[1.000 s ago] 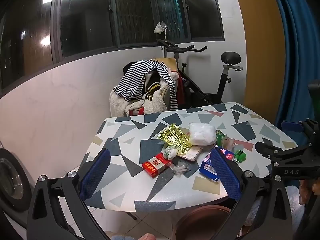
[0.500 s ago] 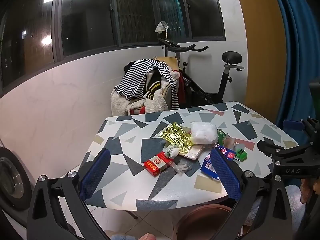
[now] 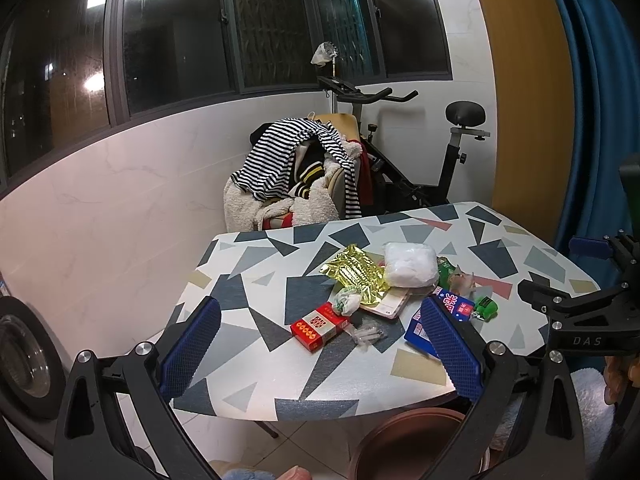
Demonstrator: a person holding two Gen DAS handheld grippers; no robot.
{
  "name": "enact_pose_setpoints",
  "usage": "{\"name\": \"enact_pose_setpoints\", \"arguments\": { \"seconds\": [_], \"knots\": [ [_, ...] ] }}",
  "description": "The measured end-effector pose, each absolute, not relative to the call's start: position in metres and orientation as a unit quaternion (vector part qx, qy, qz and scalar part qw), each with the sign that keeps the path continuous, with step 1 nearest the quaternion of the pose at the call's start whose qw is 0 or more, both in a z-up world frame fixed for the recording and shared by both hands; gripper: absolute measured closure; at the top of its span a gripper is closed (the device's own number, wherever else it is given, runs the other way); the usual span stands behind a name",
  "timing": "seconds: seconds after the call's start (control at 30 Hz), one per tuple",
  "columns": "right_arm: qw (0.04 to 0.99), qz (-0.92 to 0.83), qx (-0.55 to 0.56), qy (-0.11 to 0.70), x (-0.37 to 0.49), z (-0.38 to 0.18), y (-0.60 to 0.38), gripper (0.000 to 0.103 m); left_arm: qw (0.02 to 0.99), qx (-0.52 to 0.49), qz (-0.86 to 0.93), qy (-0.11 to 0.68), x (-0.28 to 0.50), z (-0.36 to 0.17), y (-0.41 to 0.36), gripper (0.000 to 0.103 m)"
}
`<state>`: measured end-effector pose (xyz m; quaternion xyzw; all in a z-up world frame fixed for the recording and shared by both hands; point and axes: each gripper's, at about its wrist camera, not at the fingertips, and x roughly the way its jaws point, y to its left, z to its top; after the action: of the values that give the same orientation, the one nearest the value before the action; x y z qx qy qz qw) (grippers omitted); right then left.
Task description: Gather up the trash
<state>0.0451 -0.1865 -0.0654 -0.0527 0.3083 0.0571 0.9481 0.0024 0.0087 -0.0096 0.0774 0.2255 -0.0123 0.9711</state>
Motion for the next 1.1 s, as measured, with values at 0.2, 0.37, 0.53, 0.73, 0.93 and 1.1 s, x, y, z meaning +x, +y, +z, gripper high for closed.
{"name": "enact_pose_setpoints", "arguments": {
  "seconds": [0.2, 0.37, 0.53, 0.73, 0.93, 1.1],
  "knots": [
    [0.948, 0.057, -0.054, 0.308, 0.046, -0.066, -0.182, 0.006, 0.971, 0.078, -0.011, 0.226, 0.002, -0.009, 0.008, 0.005],
    [0.948, 0.056, -0.055, 0.307, 0.045, -0.066, -0.181, 0.006, 0.971, 0.078, -0.011, 0.226, 0.003, -0.011, 0.010, 0.005],
    [0.948, 0.055, -0.055, 0.308, 0.045, -0.065, -0.192, 0.006, 0.971, 0.079, -0.011, 0.226, 0.003, -0.011, 0.011, 0.005],
    [0.948, 0.054, -0.056, 0.307, 0.044, -0.065, -0.198, 0.006, 0.971, 0.079, -0.011, 0.225, 0.003, -0.012, 0.012, 0.005],
    [0.948, 0.054, -0.058, 0.307, 0.044, -0.065, -0.197, 0.006, 0.971, 0.079, -0.011, 0.225, 0.004, -0.013, 0.013, 0.005],
    [0.948, 0.053, -0.059, 0.307, 0.044, -0.065, -0.193, 0.006, 0.971, 0.080, -0.011, 0.225, 0.003, -0.012, 0.012, 0.005]
  ]
}}
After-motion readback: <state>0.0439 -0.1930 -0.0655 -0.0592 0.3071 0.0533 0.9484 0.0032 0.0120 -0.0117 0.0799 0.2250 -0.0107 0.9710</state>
